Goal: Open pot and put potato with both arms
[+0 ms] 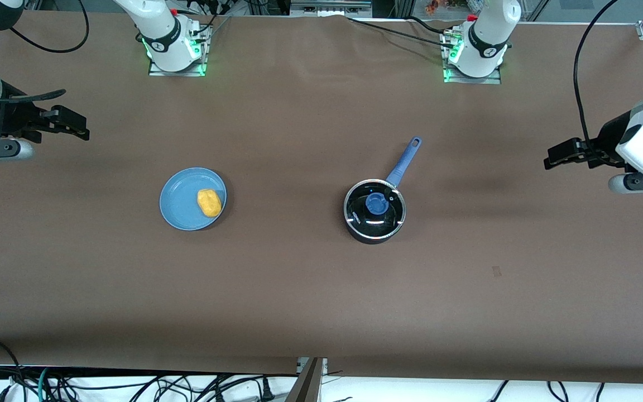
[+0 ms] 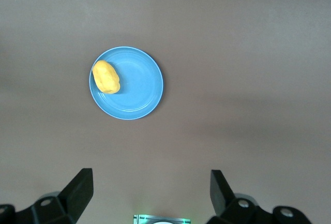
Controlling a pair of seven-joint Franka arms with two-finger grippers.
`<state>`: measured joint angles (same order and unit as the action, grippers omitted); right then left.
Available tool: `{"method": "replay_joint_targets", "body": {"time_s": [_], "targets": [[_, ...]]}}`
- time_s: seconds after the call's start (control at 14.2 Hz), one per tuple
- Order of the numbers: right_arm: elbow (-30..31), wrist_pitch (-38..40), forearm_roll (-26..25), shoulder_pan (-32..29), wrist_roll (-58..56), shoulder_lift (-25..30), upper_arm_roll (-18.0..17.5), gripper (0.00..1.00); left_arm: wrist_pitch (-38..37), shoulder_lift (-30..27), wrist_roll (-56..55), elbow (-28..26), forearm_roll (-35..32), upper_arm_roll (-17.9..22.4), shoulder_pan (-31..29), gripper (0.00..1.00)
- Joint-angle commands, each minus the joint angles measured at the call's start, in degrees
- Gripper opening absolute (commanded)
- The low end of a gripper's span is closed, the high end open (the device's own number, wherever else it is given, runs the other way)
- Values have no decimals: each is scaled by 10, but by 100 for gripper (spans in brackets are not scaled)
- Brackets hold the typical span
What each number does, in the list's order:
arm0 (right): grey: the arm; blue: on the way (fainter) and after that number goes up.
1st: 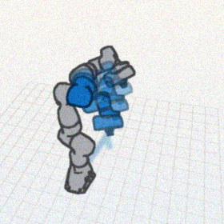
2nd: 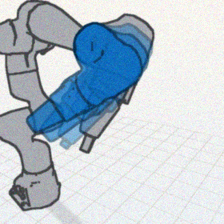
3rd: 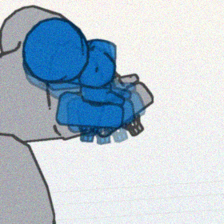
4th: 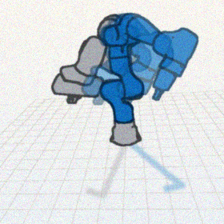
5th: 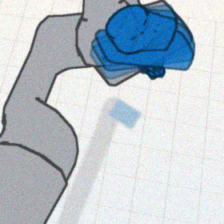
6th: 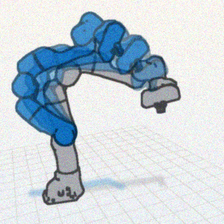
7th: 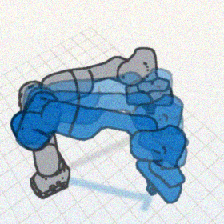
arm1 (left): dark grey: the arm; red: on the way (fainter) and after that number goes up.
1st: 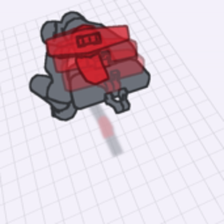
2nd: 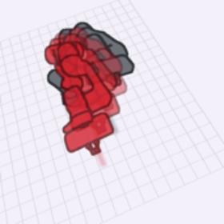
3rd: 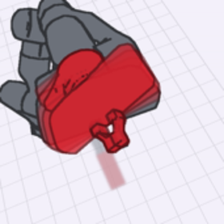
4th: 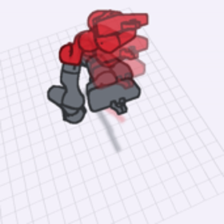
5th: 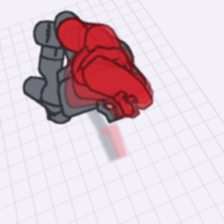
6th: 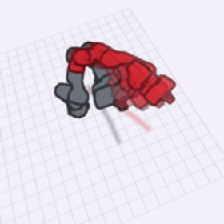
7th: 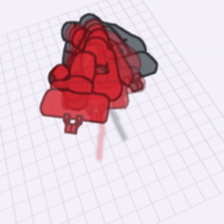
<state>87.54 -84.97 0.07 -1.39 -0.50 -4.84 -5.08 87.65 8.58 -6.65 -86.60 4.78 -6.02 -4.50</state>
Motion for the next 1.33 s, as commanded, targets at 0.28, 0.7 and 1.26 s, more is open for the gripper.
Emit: {"method": "replay_joint_targets", "body": {"time_s": [0.28, 0.7, 1.26], "targets": [[-14, 6, 1, -5, -5, -5, -5, 100, -25, 14, -23, 21, 1, 0, -2, 100], [-11, 3, -1, 3, -5, -28, -6, 100, -22, 11, -25, 21, -17, 2, -3, 100], [-11, -6, -2, 32, -6, -96, -6, 100, -9, -5, -18, 33, -37, 62, 56, 100]]}}
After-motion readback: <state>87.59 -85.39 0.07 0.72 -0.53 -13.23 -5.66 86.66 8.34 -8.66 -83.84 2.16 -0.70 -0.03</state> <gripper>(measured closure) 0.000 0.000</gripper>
